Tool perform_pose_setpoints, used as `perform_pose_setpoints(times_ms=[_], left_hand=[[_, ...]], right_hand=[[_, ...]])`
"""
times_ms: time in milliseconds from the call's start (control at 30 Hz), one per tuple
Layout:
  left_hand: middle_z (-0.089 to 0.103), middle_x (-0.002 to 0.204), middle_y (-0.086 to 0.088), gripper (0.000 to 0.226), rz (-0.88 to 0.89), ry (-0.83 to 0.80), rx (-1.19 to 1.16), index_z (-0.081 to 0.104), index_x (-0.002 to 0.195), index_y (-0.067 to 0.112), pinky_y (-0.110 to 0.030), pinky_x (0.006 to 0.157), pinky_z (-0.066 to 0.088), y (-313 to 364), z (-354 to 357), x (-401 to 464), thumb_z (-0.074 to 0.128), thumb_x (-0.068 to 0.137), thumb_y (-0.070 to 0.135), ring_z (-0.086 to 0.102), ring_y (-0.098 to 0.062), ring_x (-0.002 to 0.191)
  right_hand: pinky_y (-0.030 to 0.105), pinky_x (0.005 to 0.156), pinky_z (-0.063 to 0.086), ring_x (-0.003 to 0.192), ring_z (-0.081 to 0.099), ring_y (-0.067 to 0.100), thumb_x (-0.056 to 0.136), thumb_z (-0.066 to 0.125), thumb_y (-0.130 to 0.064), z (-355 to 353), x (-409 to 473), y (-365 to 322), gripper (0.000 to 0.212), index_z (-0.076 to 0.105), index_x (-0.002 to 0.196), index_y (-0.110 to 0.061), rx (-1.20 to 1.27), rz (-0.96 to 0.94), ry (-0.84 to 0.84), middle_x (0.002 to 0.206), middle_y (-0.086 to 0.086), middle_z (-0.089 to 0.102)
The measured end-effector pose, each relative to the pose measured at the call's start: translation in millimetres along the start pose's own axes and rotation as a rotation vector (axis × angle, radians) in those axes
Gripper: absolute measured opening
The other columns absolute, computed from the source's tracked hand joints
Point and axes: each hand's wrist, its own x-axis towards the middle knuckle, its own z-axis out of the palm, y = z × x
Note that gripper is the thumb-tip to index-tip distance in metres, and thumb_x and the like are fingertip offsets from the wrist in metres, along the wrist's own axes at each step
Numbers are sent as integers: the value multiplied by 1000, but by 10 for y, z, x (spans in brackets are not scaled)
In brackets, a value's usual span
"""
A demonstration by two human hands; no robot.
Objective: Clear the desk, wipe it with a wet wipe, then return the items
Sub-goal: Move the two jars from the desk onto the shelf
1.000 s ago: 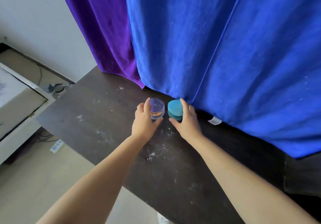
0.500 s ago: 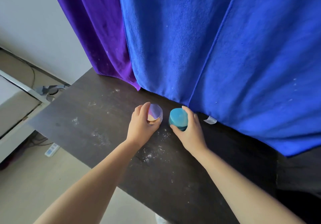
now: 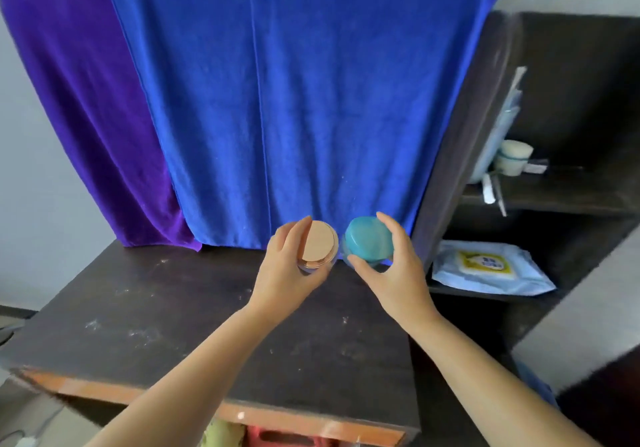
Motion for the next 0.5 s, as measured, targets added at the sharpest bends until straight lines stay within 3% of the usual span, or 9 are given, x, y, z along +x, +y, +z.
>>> perform_pose_setpoints(times_ms=[67,133,267,367,500], left_hand=[[41,125,13,71,97,-32,-41,38,136,25,-25,86,48,449,161,47,74,74,31,42,-11,119],[41,125,13,71,181,-50,-68,39,136,25,-15,85,40,861,328,110,74,74,27,43,-11,118],[43,127,7,71,341,-73,-102,39,136,21,-10,87,35,1595,688,234,74,75,28,43,-9,116],[44,127,6,69,370,-95,-119,39,134,23,-20,89,43,2015,1032,384,72,75,35,43,-9,115],[47,124,5,65,283,-148,-25,40,130,29,-29,90,44,2358,1602,705,67,75,50,45,-13,114]], right_hand=[[15,94,41,113,47,-1,73,76,-28,-519,-68,-90,69,40,132,-26,0,5,87,126,-11,51],[10,91,42,110,48,-1,74,76,-24,-1008,-100,-145,67,40,131,-24,-12,-6,166,124,-11,50],[6,88,42,112,48,4,75,75,-22,-1889,-96,-157,66,40,131,-23,-103,-9,285,124,-10,50],[20,88,45,109,50,10,77,73,-24,-2421,27,-60,65,38,132,-23,-163,25,325,120,-11,48],[17,80,38,104,46,9,81,70,-26,-2863,346,226,65,34,134,-21,-254,114,275,120,-5,47]])
